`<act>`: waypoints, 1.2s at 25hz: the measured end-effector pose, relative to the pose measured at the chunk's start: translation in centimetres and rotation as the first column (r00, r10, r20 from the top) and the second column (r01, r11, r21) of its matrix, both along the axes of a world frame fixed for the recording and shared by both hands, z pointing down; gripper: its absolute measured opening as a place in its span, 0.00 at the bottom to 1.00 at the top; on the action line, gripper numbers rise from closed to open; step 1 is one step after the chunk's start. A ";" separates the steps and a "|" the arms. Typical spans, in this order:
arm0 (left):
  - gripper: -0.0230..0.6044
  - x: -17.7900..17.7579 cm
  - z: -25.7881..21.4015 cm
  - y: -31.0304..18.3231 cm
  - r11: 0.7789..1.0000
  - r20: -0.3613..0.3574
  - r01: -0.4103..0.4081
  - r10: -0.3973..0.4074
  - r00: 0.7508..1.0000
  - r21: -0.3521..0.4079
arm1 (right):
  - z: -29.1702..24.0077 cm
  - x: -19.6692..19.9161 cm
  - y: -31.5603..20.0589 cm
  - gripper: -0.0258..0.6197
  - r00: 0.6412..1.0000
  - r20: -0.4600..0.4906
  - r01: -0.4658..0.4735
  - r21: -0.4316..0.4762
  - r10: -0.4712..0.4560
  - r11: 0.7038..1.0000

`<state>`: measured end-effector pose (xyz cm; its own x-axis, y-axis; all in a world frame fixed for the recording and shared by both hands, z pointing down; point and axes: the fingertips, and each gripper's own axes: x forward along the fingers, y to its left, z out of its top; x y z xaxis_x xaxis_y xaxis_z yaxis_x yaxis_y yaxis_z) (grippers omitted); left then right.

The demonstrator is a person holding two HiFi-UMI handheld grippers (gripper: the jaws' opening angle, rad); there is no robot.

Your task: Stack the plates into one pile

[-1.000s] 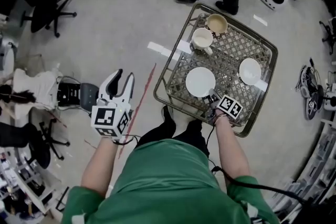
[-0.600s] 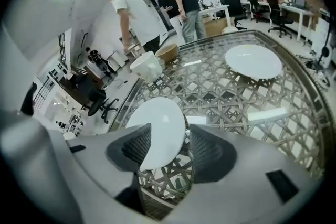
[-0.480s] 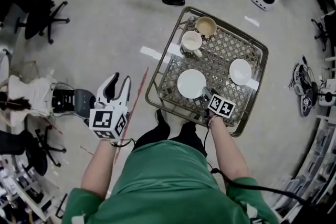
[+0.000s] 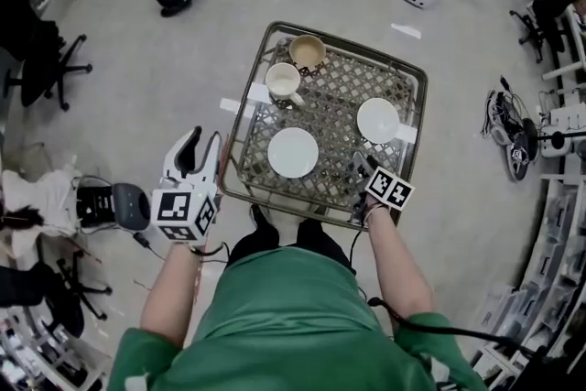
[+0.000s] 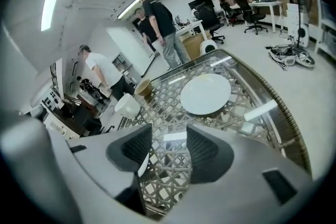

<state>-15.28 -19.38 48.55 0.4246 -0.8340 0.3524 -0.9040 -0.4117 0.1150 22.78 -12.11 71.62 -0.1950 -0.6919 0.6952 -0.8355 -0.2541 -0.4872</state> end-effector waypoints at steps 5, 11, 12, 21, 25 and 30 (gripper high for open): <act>0.28 4.7 -0.4 -0.6 1.000 0.009 -0.029 0.029 1.000 -0.003 | 0.1 6.6 0.0 0.38 0.994 0.047 -0.099 0.002 0.099 0.995; 0.28 7.9 -0.9 -1.2 1.000 -0.012 0.001 -0.001 1.000 -0.030 | 1.9 12.7 -1.2 0.37 0.943 0.213 -0.257 -0.027 0.257 0.966; 0.28 8.2 -0.9 -1.3 0.999 -0.007 0.005 -0.005 1.000 -0.033 | 2.4 13.3 -1.4 0.37 0.935 0.230 -0.269 -0.037 0.270 0.963; 0.28 9.2 -0.2 -1.0 0.995 0.020 0.069 -0.068 0.997 -0.073 | 6.9 14.9 -3.6 0.37 0.909 0.291 -0.270 -0.132 0.298 0.954; 0.28 8.7 -0.1 -0.6 0.992 0.030 0.103 -0.101 0.994 -0.077 | 7.5 15.0 -4.5 0.33 0.909 0.282 -0.285 -0.115 0.306 0.952; 0.28 7.9 0.4 0.6 0.987 0.039 0.132 -0.129 0.991 -0.088 | 7.9 14.5 -6.0 0.30 0.912 0.297 -0.265 -0.101 0.283 0.959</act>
